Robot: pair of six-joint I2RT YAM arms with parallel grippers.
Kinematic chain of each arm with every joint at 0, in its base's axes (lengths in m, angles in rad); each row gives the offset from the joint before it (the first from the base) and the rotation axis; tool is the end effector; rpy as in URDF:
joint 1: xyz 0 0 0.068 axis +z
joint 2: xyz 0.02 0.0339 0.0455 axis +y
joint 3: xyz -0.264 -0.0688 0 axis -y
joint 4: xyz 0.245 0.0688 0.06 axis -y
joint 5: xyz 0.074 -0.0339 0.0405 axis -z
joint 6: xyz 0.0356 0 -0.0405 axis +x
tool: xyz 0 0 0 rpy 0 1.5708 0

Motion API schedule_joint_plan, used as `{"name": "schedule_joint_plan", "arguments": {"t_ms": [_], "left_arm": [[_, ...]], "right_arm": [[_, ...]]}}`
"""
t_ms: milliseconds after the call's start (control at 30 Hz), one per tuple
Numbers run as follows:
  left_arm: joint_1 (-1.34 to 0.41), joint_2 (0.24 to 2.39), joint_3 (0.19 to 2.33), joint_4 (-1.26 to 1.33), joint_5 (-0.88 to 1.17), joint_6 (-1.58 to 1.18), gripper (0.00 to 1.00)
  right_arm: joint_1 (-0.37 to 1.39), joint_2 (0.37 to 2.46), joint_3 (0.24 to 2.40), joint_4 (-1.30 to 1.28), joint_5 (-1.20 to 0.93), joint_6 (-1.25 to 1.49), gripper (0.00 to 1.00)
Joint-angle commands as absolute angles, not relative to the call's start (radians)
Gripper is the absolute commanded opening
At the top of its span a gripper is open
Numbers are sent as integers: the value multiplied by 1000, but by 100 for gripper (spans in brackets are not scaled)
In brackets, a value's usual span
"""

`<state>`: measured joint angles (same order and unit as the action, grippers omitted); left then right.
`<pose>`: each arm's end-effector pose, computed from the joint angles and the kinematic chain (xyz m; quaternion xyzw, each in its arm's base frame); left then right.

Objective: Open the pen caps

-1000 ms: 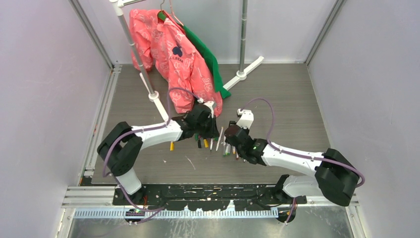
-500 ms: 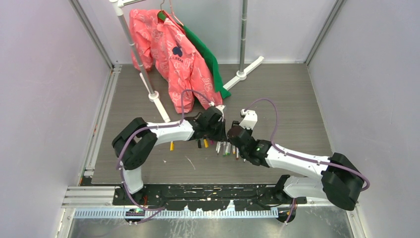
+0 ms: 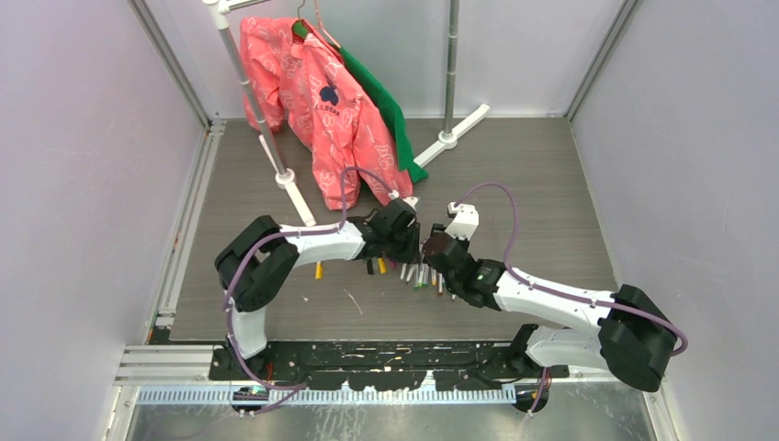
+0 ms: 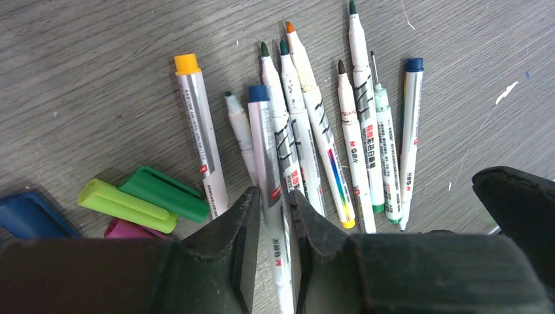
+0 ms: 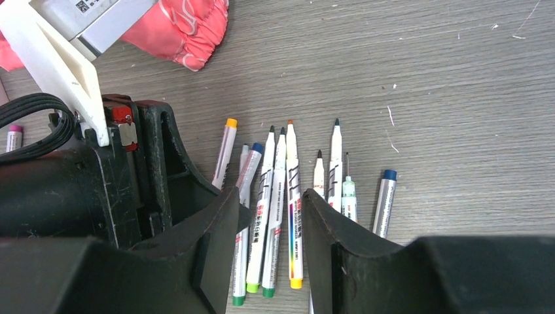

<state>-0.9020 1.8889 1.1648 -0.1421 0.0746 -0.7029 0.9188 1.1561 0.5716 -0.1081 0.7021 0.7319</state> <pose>0.2439 -0.3129 0.1635 0.1060 0.9320 -0.2723 0.2145 0.1572 0.1680 0.2054 0.0662 0.8599 0.0822 0.4995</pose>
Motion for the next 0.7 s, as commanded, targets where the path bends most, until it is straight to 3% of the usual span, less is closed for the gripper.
{"name": "schedule_joint_plan", "arguments": {"t_ms": [0, 400, 667], "left_arm": [[-905, 1879, 1211, -143, 53, -707, 24], [-905, 1775, 1200, -165, 8, -701, 26], [-892, 1544, 1100, -317, -386, -733, 29]], "right_arm": [[915, 1137, 575, -98, 734, 732, 46], [914, 1129, 570, -96, 732, 732, 46], [915, 1127, 580, -77, 706, 721, 46]]}}
